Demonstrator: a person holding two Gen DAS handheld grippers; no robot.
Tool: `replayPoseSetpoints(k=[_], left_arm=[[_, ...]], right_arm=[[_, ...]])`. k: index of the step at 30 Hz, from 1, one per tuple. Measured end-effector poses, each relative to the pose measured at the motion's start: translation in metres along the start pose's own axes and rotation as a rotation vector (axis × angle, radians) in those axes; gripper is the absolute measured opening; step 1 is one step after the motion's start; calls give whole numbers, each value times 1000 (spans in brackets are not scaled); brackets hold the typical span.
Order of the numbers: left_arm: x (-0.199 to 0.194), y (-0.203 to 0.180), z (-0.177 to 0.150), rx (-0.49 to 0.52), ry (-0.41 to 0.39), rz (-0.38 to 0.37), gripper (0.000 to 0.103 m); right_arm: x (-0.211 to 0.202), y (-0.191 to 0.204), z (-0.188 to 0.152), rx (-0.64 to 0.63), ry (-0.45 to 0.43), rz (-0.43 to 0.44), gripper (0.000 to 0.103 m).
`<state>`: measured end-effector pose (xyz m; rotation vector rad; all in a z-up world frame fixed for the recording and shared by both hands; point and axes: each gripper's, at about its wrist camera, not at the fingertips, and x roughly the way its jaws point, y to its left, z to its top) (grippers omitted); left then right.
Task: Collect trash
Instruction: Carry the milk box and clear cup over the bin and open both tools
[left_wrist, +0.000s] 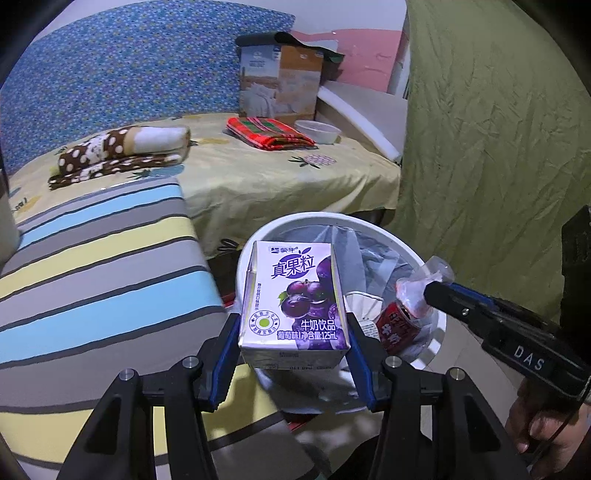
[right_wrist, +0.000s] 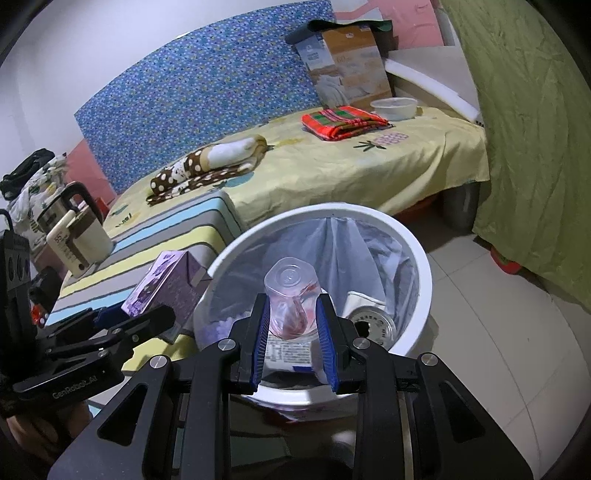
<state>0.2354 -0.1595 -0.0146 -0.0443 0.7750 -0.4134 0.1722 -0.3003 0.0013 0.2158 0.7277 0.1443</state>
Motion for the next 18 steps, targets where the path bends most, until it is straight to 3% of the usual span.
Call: replayPoseSetpoints(k=[18], left_arm=[[42, -4, 6, 16, 44, -64, 54]], right_arm=[[22, -16, 5, 6, 64, -43, 30]])
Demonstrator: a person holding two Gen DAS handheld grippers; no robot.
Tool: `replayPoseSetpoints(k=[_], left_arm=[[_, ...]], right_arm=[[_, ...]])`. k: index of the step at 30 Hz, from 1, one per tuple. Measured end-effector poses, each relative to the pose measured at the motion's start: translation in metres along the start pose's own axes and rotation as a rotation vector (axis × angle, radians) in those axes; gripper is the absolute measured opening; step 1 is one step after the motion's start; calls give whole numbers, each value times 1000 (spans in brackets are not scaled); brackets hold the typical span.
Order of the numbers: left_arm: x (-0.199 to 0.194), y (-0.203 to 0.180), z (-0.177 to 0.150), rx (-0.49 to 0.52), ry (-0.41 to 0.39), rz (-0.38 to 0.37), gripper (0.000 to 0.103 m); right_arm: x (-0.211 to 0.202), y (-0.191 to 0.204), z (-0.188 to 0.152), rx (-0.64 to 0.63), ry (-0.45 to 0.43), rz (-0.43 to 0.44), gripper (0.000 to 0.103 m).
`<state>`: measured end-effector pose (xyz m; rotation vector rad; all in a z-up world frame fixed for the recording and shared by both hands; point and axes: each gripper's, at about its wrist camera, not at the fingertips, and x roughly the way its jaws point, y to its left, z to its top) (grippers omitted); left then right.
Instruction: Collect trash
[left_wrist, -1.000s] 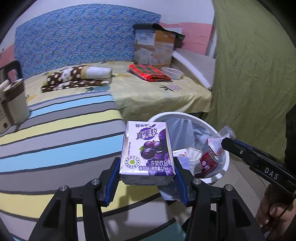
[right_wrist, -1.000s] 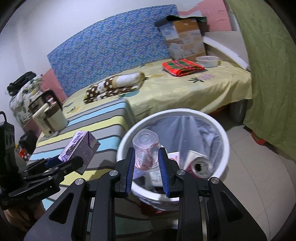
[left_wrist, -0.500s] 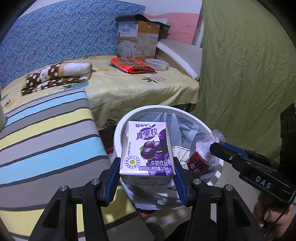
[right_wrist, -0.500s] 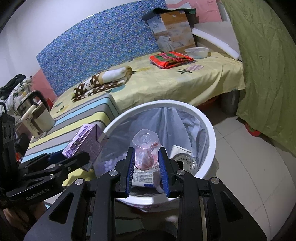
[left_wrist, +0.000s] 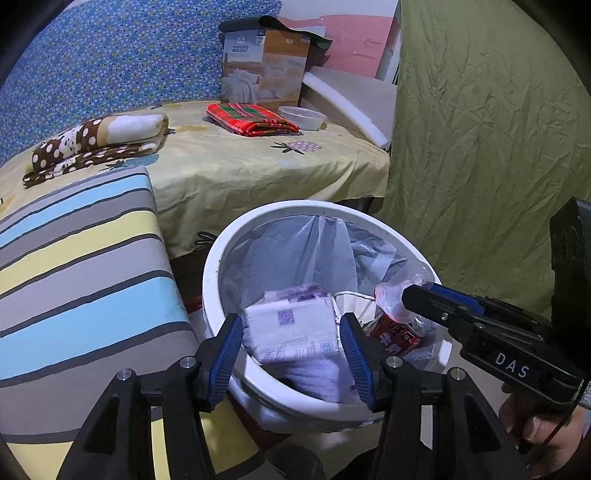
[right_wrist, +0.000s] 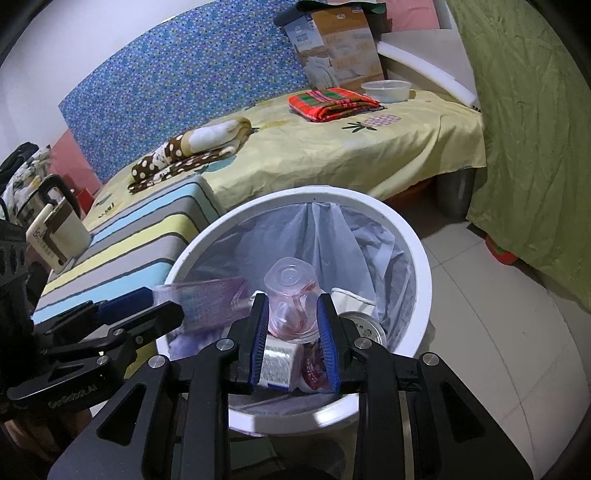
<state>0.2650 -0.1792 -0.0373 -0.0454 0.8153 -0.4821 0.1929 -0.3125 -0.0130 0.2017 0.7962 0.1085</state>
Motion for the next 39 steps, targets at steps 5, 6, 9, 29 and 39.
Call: replayPoseSetpoints(k=[5, 6, 9, 29, 39], left_arm=[[-6, 3, 0, -14, -14, 12, 55], [-9, 4, 0, -17, -19, 13, 55], [-19, 6, -1, -20, -33, 23, 55], [-117, 10, -46, -28, -137, 132, 55], [-158, 16, -72, -53, -172, 188, 55]], right_arm=[[-4, 2, 0, -2, -10, -2, 39], [-4, 1, 1, -1, -12, 0, 39], [-11, 3, -2, -4, -22, 5, 39], [-56, 52, -27, -101, -73, 56, 46], [-73, 75, -46, -155, -87, 71, 47]])
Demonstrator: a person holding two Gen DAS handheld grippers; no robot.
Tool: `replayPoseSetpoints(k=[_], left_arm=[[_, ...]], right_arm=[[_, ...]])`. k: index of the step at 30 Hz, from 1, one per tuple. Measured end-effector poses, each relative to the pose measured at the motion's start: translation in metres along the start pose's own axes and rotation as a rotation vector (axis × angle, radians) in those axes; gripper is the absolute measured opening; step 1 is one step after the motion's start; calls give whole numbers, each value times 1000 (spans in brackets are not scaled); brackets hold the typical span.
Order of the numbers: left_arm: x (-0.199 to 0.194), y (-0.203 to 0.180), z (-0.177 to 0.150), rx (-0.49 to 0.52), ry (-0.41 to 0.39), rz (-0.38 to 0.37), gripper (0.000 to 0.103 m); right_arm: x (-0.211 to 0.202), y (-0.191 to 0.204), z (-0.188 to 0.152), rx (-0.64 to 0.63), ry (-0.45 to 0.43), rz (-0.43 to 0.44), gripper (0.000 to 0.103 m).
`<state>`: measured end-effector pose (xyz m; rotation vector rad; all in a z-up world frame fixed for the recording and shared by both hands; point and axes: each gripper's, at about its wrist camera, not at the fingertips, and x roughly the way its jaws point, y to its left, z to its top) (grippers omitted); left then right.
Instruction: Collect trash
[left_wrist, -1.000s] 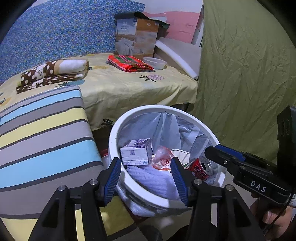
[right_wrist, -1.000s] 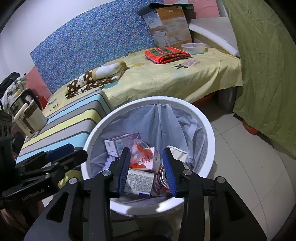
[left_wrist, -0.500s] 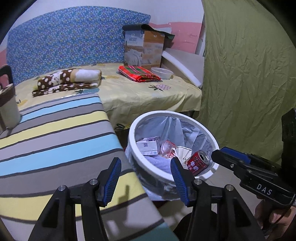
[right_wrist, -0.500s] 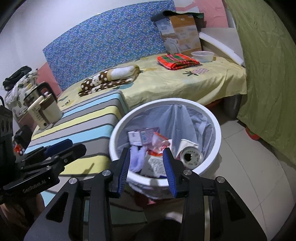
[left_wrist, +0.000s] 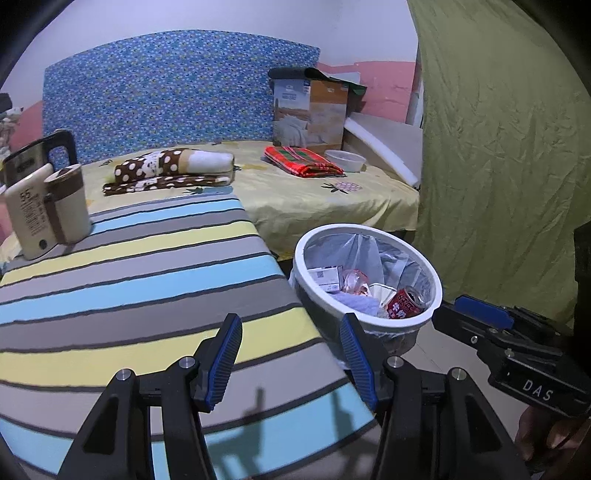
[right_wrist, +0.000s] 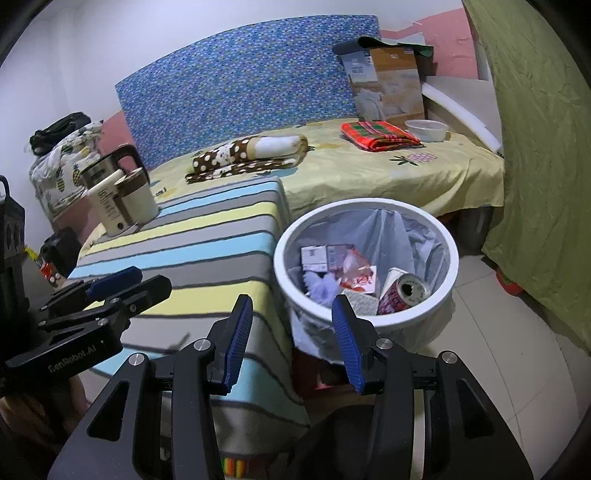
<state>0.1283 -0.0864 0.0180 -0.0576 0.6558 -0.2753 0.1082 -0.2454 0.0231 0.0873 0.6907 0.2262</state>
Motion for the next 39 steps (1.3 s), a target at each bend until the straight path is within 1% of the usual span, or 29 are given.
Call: replayPoseSetpoints(k=[6, 13, 16, 23, 39], left_arm=[[-20, 5, -13, -11, -17, 32, 55], [-38, 11, -25, -23, -22, 51, 55], [-44, 10, -30, -21, -27, 70, 55], [-48, 11, -38, -30, -30, 86, 55], [-51, 10, -41, -28, -32, 96, 55]], right_arm=[[-11, 16, -10, -41, -7, 17, 47], [-23, 27, -16, -67, -23, 30, 47], [-25, 32, -18, -74, -28, 26, 47], [-26, 34, -22, -77, -27, 21, 47], [-27, 36, -24, -74, -25, 17, 47]])
